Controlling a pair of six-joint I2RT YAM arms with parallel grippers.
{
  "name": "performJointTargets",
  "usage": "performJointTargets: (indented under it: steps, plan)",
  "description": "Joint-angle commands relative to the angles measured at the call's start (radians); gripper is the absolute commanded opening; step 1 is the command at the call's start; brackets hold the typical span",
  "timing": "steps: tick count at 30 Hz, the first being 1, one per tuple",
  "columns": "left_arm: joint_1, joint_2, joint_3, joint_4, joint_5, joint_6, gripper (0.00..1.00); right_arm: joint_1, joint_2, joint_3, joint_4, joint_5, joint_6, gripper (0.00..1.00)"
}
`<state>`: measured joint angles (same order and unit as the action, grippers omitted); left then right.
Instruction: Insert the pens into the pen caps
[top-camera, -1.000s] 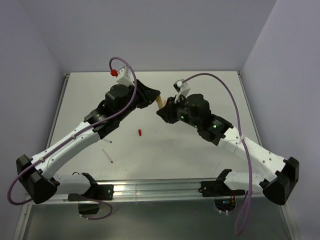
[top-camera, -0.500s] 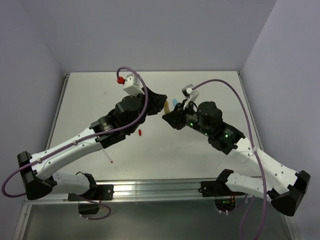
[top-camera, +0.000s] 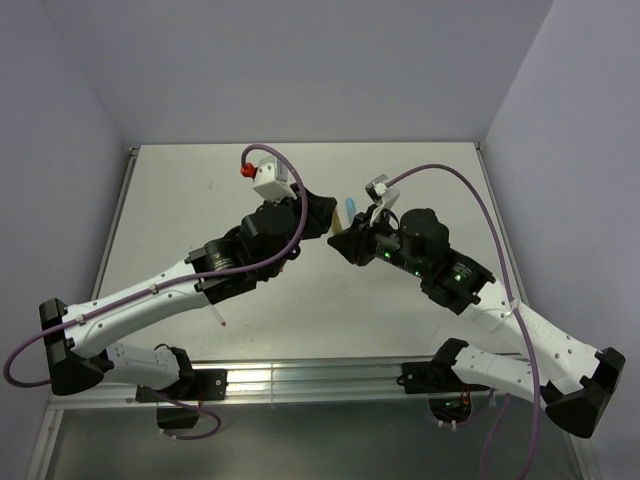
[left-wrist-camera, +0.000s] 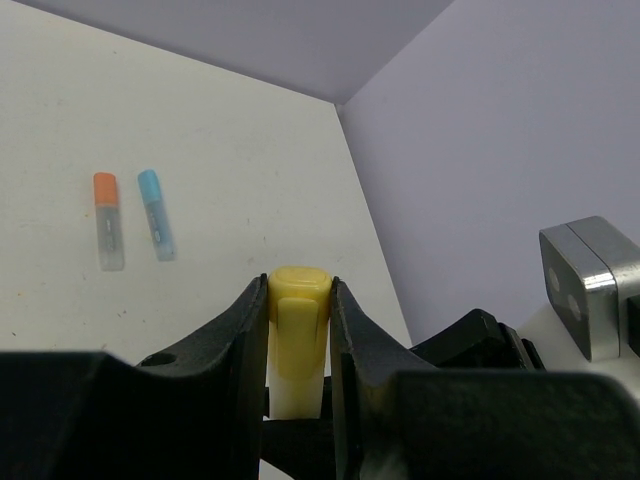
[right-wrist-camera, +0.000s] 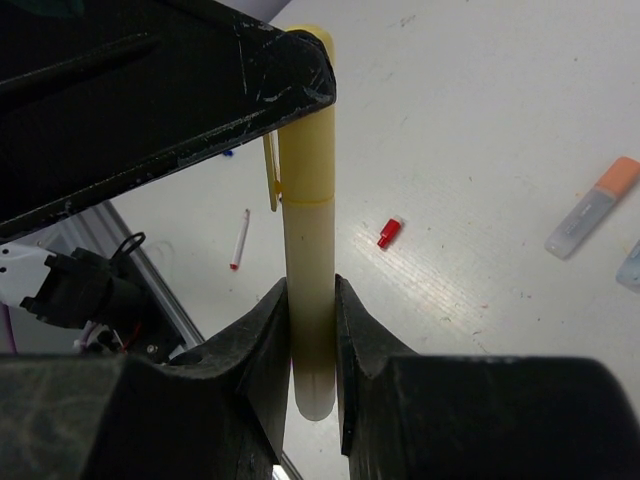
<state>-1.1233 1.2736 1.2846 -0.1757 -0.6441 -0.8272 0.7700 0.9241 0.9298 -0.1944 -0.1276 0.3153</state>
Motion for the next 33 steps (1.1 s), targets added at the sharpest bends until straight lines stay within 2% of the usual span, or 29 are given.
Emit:
performJointTargets:
  steps: [1, 21, 33]
  plan:
    - [-0.087, 0.013, -0.054, -0.199, 0.156, 0.031, 0.00, -0.018, -0.042, 0.043, 0.309, 0.105, -0.022, 0.00]
    - [-0.188, 0.036, -0.096, -0.217, 0.156, 0.011, 0.00, -0.018, -0.064, 0.086, 0.346, 0.109, -0.056, 0.00]
    - [-0.211, 0.044, -0.126, -0.234, 0.136, -0.016, 0.00, -0.018, -0.059, 0.118, 0.345, 0.117, -0.067, 0.00]
